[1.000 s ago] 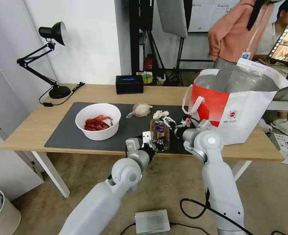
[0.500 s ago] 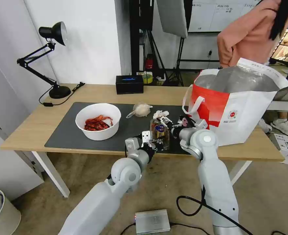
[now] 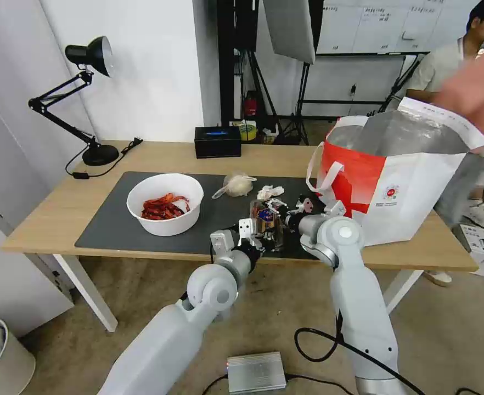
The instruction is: Pick up the trash from the table and place it into the takeout bag.
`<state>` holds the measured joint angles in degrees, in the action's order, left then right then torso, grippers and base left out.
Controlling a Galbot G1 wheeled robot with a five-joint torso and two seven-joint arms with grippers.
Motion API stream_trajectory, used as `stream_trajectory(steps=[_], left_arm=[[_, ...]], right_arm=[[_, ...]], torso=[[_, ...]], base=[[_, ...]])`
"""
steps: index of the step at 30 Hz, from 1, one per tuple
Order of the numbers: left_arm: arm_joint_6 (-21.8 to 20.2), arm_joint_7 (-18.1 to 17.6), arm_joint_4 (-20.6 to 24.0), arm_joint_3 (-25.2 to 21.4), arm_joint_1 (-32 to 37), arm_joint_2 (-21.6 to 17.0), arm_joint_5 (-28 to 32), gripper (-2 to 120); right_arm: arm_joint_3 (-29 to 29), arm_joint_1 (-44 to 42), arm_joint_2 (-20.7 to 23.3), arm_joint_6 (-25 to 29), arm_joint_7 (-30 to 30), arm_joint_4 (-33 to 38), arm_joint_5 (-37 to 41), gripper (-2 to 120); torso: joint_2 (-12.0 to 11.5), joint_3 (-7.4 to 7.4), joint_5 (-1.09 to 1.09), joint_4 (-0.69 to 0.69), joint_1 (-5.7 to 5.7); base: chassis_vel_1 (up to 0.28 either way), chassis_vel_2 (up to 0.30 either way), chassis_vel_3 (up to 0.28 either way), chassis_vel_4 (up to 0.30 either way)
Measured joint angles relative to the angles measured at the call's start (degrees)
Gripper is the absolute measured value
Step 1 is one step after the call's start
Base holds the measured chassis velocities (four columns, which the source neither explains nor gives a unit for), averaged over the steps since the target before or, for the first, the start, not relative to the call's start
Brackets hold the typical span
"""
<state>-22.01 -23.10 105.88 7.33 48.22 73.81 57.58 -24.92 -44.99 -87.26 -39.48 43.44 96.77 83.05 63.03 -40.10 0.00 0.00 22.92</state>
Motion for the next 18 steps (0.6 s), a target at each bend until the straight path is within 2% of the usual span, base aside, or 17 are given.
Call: stream_trajectory(steps=[1,4,10,12,13,18], left_arm=[[0.0,0.0,0.0,0.0,0.0,0.0,0.0,0],[0.0,0.0,0.0,0.1,-0.1,0.0,0.0,0],[0.4,0.0,0.0,0.2,-0.3,0.0,0.0,0],[0.8,0.0,-0.1,0.3,-0.4,0.0,-0.1,0],[0.9,0.0,-0.1,0.4,-0.5,0.0,-0.1,0],[1.0,-0.1,0.0,0.5,-0.5,0.0,-0.1,0]], right_arm=[[0.0,0.0,0.0,0.0,0.0,0.0,0.0,52],[-0.1,-0.2,0.0,-0.1,0.5,0.0,0.0,37],[-0.2,-0.4,0.0,-0.5,1.4,0.0,0.1,24],[-0.2,-0.5,-0.1,-0.6,1.6,0.0,0.1,16],[-0.3,-0.5,-0.2,-0.7,1.8,-0.1,0.2,7],[-0.4,-0.7,-0.2,-0.8,2.0,-0.1,0.2,0]], torso=[[0.0,0.0,0.0,0.0,0.0],[0.0,0.0,0.0,0.0,0.0],[0.0,0.0,0.0,0.0,0.0],[0.0,0.0,0.0,0.0,0.0],[0.0,0.01,0.0,0.0,0.0],[0.0,0.01,0.0,0.01,-0.01]], base=[[0.0,0.0,0.0,0.0],[0.0,0.0,0.0,0.0],[0.0,0.0,0.0,0.0],[0.0,0.0,0.0,0.0],[0.0,0.0,0.0,0.0],[0.0,0.0,0.0,0.0]])
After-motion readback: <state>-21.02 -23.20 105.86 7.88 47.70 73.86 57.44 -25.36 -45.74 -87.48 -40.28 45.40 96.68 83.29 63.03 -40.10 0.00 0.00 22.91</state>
